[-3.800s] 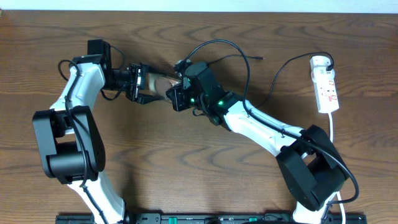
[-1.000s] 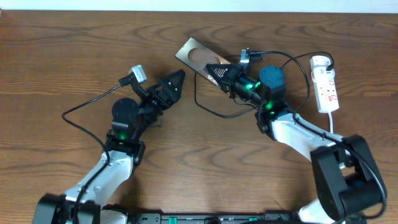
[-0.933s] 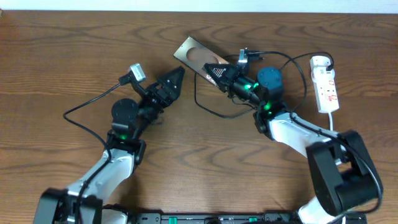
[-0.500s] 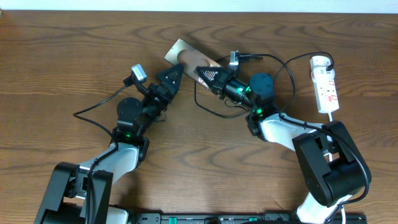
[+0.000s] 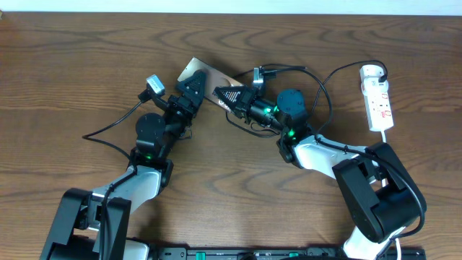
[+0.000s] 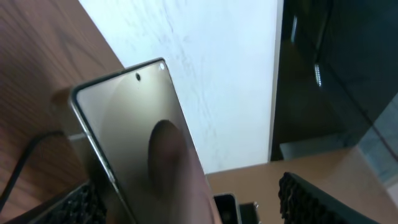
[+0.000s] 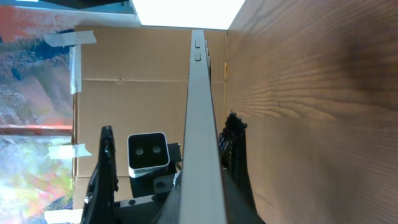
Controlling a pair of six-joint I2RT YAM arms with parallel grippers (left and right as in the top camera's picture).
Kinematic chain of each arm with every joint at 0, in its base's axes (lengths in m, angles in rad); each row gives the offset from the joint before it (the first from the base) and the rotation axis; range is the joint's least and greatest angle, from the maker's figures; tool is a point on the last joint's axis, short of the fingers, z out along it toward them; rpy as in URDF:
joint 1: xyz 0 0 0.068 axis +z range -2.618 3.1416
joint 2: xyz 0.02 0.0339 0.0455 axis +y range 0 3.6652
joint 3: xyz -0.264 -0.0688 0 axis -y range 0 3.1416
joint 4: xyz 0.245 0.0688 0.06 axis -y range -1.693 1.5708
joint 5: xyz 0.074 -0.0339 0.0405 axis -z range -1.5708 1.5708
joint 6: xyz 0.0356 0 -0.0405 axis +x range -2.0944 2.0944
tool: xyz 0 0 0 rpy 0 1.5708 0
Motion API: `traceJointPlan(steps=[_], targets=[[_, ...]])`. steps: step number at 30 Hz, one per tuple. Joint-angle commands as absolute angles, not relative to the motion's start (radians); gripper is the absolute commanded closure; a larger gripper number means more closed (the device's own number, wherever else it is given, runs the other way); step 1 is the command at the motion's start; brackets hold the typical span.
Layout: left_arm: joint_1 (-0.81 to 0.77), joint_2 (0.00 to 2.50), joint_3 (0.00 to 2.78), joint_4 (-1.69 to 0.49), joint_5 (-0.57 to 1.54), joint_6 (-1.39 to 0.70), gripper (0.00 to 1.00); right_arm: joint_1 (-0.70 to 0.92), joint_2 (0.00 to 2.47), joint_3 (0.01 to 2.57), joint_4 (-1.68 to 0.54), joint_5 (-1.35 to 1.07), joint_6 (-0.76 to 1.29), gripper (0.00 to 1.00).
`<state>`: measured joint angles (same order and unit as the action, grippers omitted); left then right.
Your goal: Plug charger to phone and switch on socket
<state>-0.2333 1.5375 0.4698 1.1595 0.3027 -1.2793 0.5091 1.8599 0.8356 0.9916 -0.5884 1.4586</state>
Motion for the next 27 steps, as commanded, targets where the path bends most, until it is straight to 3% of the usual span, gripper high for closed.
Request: traceJointPlan(steps=[1, 13, 27], targets=[[-0.237, 1.543, 0.475, 1.165, 0.266, -1.297, 0.21, 0.516, 1.857, 0.85, 1.007, -0.559, 1.479, 0.99], [-0.237, 1.543, 0.475, 1.165, 0.242, -1.3, 0.24, 0.572, 1.857, 0.85, 1.013, -0.551, 1.508, 0.99], [-0.237, 1.543, 0.475, 1.165, 0.231, -1.305, 0.5, 0.577, 1.857, 0.85, 1.022, -0.537, 1.515, 0.99]])
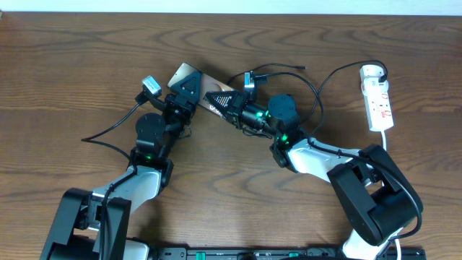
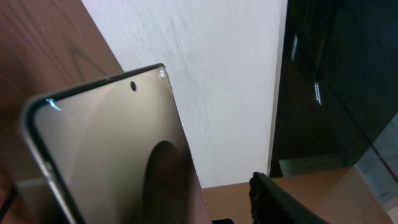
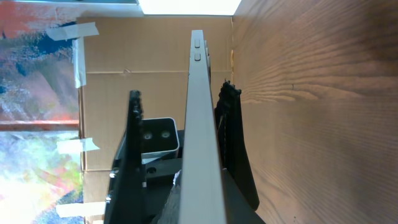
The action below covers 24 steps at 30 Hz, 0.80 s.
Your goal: Plug charger to phone and switch on socket
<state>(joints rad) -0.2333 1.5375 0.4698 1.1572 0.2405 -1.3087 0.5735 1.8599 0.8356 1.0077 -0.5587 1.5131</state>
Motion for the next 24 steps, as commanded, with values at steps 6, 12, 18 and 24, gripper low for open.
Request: traceJointPlan(steps=[6, 12, 18, 24], targets=[[-0.237, 1.543, 0.475, 1.165, 0.231, -1.308, 0.55, 0.578, 1.857, 0.85, 1.029, -0.53, 1.515, 0.99], [-0.237, 1.543, 0.475, 1.165, 0.231, -1.307, 0.55, 0.598, 1.857, 0.85, 1.029, -0.533, 1.515, 0.99], [-0.237, 1.543, 0.475, 1.165, 0.231, -1.308, 0.57, 0.61, 1.857, 0.85, 1.028, -0.533, 1.514, 0.99], [-0.237, 1.543, 0.475, 1.165, 0.232, -1.308, 0.75, 0.609, 1.857, 0.85, 1.027, -0.533, 1.509, 0.99]])
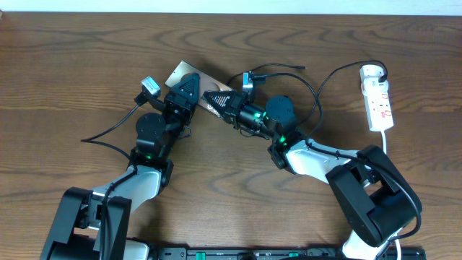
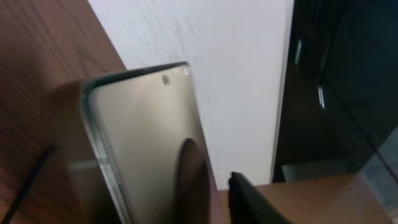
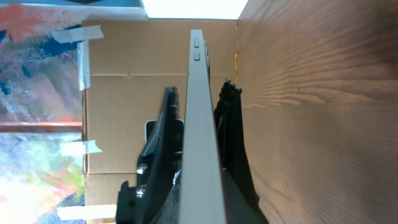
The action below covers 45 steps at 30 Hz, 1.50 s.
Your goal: Plug charger to phone and switch on socket
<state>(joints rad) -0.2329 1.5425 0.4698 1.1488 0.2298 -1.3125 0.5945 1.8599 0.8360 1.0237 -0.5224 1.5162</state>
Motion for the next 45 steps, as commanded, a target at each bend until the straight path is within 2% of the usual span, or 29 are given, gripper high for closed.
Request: traceJointPlan(steps=[1, 4, 7, 8, 10, 11, 14, 21, 29, 34, 36, 39, 45], targets=[[-0.237, 1.543, 0.475, 1.165, 0.233, -1.308, 0.78, 0.609, 1.857, 0.85, 1.026, -0.533, 1.502, 0.99], [-0.237, 1.543, 0.475, 1.165, 0.235, -1.308, 0.91, 0.609, 1.857, 0.85, 1.014, -0.535, 1.485, 0.99], [-0.237, 1.543, 0.475, 1.165, 0.235, -1.308, 0.92, 0.609, 1.857, 0.85, 1.006, -0.544, 1.482, 0.98], [-0.237, 1.543, 0.475, 1.165, 0.235, -1.308, 0.93, 0.609, 1.857, 0.85, 1.006, -0.548, 1.472, 0.91], [-0.237, 1.543, 0.475, 1.165, 0.235, -1.307, 0.92, 0.608, 1.857, 0.85, 1.006, -0.554, 1.437, 0.57], [-0.237, 1.543, 0.475, 1.165, 0.235, -1.307, 0.93, 0.606, 1.857, 0.85, 1.006, -0.558, 1.423, 0.46], [-0.234, 1.543, 0.475, 1.165, 0.241, -1.307, 0.93, 0.586, 1.857, 0.85, 1.011, -0.582, 1.383, 0.03], [-0.155, 1.543, 0.475, 1.178, 0.36, -1.385, 0.93, 0.429, 1.857, 0.85, 1.008, -0.757, 1.354, 0.01], [0.077, 1.543, 0.498, 1.161, 0.69, -1.574, 0.93, 0.234, 1.857, 0.85, 0.983, -0.96, 1.3, 0.01], [0.16, 1.56, 0.555, 1.081, 0.887, -1.645, 0.93, 0.195, 1.856, 0.85, 0.775, -0.979, 1.169, 0.01], [0.167, 1.591, 0.604, 1.009, 0.981, -1.642, 0.93, 0.194, 1.854, 0.85, 0.661, -0.958, 1.1, 0.01], [0.159, 1.662, 0.677, 1.018, 1.074, -1.638, 0.93, 0.194, 1.839, 0.85, 0.534, -0.933, 1.025, 0.01], [0.138, 1.742, 0.728, 1.018, 1.021, -1.772, 0.92, 0.191, 1.702, 0.85, 0.229, -0.793, 0.826, 0.01]])
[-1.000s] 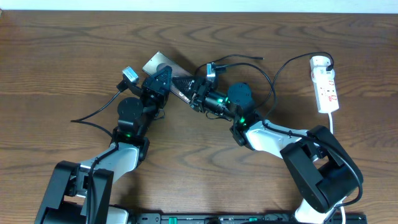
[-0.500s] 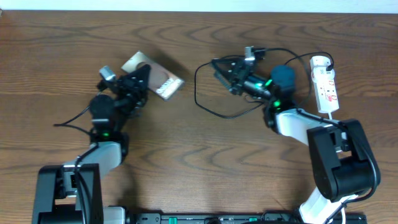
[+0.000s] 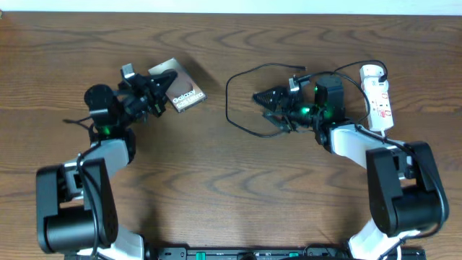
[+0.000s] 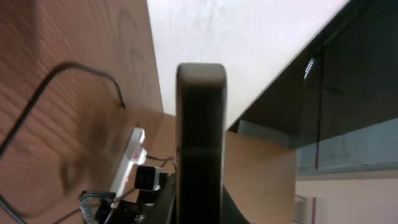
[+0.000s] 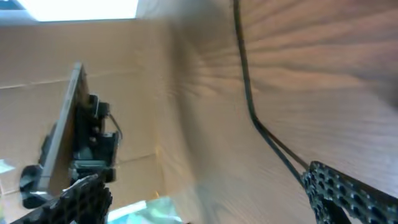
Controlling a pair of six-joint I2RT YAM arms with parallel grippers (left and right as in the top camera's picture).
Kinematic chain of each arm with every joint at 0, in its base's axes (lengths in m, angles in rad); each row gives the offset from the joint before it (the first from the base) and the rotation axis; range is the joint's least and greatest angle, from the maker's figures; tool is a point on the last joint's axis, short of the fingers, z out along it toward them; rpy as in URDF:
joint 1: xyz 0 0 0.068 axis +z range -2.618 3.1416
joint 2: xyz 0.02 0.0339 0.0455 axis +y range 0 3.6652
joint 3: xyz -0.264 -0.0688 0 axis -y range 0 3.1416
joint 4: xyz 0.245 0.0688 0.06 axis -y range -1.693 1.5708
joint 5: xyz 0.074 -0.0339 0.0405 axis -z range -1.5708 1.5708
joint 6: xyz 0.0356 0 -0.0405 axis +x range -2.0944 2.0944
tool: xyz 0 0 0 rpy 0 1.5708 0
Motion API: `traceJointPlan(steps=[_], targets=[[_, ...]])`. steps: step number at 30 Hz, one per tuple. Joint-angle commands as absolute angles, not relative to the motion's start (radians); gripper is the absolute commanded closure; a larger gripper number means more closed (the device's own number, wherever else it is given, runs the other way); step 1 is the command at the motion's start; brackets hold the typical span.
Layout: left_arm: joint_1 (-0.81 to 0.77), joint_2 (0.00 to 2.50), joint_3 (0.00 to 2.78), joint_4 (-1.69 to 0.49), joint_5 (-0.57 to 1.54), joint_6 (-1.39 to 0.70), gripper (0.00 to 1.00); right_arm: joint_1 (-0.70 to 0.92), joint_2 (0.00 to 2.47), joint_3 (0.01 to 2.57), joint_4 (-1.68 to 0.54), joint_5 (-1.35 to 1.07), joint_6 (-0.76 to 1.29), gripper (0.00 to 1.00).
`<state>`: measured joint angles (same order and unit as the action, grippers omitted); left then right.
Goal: Plug charger to phone and switch on socket
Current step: 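Open the right gripper and withdraw it, left holding phone upright, then move the right gripper up toward the black charging cable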
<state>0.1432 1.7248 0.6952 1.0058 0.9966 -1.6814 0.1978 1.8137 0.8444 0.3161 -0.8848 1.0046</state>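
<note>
The tan phone sits at the tip of my left gripper at the far left of the table, and the gripper is shut on it. The left wrist view shows that phone edge-on and dark, standing between the jaws. My right gripper hangs open and holds nothing, right of the middle beside the black charger cable. In the right wrist view its two fingers stand wide apart over the cable. The white socket strip lies at the far right. I cannot make out the cable's plug end.
The charger cable loops over the wooden table between the two arms and runs back toward the strip. From the left wrist the strip and cable show far off.
The phone has gone from the table's middle to the far left, in my left gripper. My right gripper has let go of it and now stands open to the right, by the cable.
At first my right gripper held the phone on edge at mid-table, with the left gripper's fingers wide around it. Those fingers stood closer, then shut on the phone. Now the left alone holds it at the left, and the right is open.
</note>
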Motion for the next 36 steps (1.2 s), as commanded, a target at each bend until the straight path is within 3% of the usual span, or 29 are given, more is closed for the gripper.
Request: traceJointPlan(steps=[1, 10, 14, 22, 26, 36], targets=[[0.138, 1.751, 0.728, 1.017, 1.01, -1.78, 0.93, 0.19, 1.666, 0.85, 0.181, -0.764, 0.789, 0.01], [0.12, 1.837, 0.746, 1.018, 0.998, -1.838, 0.93, 0.189, 1.391, 0.85, -0.161, -0.512, 0.565, 0.01], [0.105, 1.842, 0.76, 1.019, 0.998, -1.832, 0.93, 0.188, 1.335, 0.85, -0.179, -0.477, 0.5, 0.01], [0.105, 1.842, 0.765, 1.019, 1.002, -1.826, 0.93, 0.201, 1.316, 0.85, -0.128, -0.462, 0.538, 0.01], [0.105, 1.842, 0.765, 1.038, 1.007, -1.827, 0.93, 0.24, 1.323, 0.878, -0.107, -0.327, 0.636, 0.03], [0.105, 1.842, 0.765, 1.042, 1.014, -1.813, 0.93, 0.311, 1.624, 1.312, -0.457, -0.103, 0.775, 0.06]])
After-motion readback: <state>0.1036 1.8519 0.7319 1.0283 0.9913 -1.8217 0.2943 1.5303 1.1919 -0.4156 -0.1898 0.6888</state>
